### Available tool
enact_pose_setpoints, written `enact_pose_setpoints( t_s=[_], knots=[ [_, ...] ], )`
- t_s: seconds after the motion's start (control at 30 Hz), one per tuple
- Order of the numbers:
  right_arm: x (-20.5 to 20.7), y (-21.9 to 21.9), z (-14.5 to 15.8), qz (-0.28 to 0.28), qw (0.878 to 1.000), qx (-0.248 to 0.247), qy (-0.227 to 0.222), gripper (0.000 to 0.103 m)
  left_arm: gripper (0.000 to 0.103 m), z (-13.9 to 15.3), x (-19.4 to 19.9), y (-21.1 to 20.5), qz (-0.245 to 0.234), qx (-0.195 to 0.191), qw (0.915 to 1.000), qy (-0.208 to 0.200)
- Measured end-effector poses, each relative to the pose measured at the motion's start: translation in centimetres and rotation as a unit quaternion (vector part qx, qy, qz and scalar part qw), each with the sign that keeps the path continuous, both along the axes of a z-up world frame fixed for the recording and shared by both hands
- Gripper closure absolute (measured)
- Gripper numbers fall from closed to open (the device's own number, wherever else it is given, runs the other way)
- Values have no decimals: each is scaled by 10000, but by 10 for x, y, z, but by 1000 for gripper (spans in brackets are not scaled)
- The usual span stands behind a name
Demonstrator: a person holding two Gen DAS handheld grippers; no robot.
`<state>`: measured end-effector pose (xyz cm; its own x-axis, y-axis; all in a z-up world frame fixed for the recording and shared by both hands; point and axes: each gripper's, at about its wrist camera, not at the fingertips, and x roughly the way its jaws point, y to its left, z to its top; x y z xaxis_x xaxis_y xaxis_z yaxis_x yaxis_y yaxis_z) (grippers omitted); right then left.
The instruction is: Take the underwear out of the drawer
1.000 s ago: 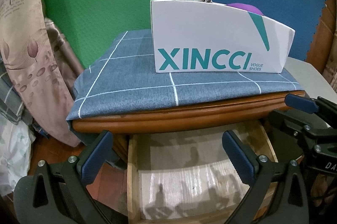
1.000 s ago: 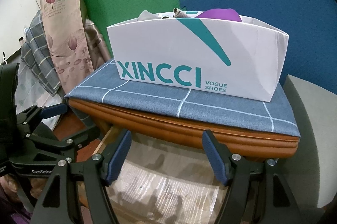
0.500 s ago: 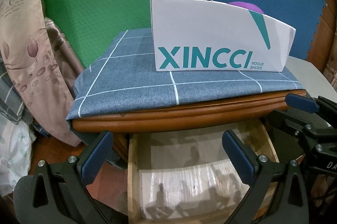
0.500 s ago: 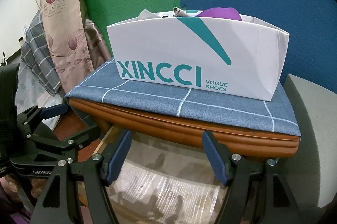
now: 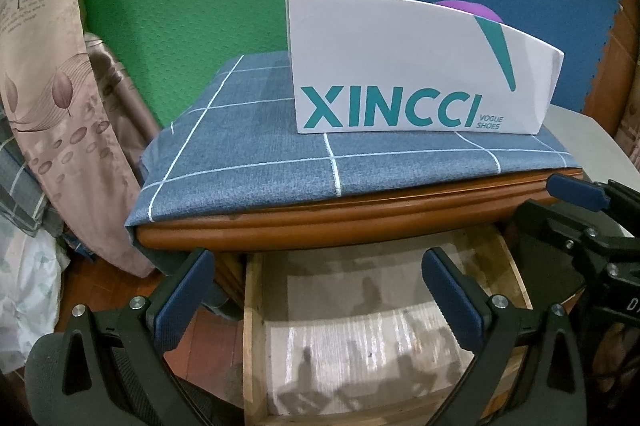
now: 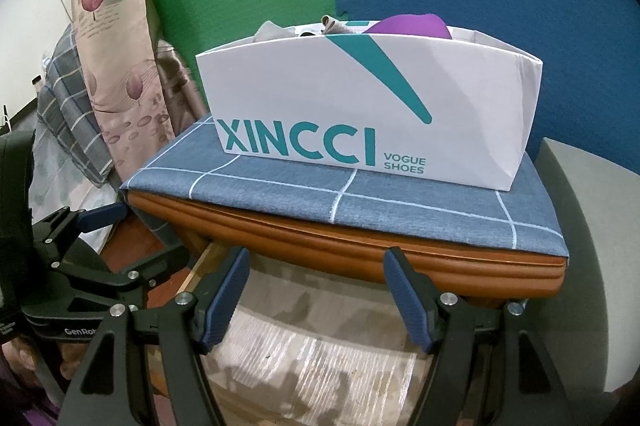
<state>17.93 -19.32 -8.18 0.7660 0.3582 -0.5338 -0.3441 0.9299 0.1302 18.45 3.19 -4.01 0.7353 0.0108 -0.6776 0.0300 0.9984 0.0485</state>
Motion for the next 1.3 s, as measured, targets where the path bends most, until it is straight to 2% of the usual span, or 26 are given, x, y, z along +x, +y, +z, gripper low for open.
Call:
enact_pose_setpoints(
  t_s=[1.0, 1.2, 1.3],
  knots=[
    [1, 0, 1, 23, 10000, -17, 37, 32, 0, -2, -1, 4, 18, -51, 10000, 14],
    [1, 0, 0, 28, 10000, -28, 46, 32, 0, -4, -4, 16, 243, -222, 9994, -114],
    [1, 0, 0, 25, 10000, -26, 45, 32, 0, -3, -5, 19, 431, -68, 9989, -199]
  ],
)
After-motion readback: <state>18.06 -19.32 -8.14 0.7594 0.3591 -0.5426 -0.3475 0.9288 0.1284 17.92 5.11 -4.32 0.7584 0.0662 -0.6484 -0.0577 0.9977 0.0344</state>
